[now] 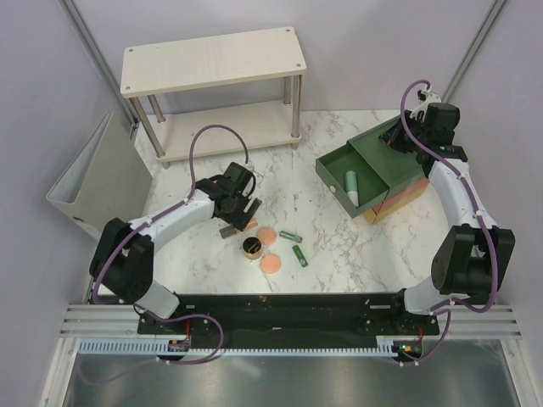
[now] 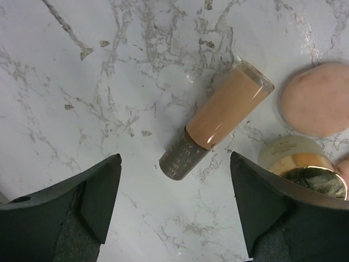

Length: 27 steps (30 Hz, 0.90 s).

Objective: Organize the makeup

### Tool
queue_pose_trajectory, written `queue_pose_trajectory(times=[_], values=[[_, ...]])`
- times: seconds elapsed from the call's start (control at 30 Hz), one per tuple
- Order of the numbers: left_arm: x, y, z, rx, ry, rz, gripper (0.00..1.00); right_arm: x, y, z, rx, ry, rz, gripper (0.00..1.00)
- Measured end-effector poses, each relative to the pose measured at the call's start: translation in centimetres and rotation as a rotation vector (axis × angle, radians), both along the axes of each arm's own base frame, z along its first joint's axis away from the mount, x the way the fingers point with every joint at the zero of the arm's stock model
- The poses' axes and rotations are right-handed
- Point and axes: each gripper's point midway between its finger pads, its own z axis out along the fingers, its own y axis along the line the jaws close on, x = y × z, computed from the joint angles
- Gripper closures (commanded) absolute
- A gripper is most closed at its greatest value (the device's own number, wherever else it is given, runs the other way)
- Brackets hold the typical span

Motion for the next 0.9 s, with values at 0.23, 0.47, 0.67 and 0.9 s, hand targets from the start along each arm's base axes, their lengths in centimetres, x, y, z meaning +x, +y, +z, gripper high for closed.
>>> queue_pose_trajectory(times=[0.23, 0.47, 0.67, 0.9], values=[[0.0, -1.1, -3.2, -0.005, 0.086, -0.032, 0.17, 0.0, 0.0, 0.0, 0.0, -0.001, 0.001, 1.0], [-0.1, -2.0, -5.0, -0.024, 0.137, -0.052, 0.26, 0.0, 0.0, 0.0, 0.0, -0.001, 0.001, 1.0], [-0.1, -2.8, -6.6, -0.037, 0.184, -0.065, 0.59, 0.0, 0.0, 0.0, 0.0, -0.001, 0.001, 1.0], [0.5, -3.6, -6.5, -0.056, 0.184, -0.076, 0.98, 0.0, 0.0, 0.0, 0.0, -0.002, 0.001, 1.0]])
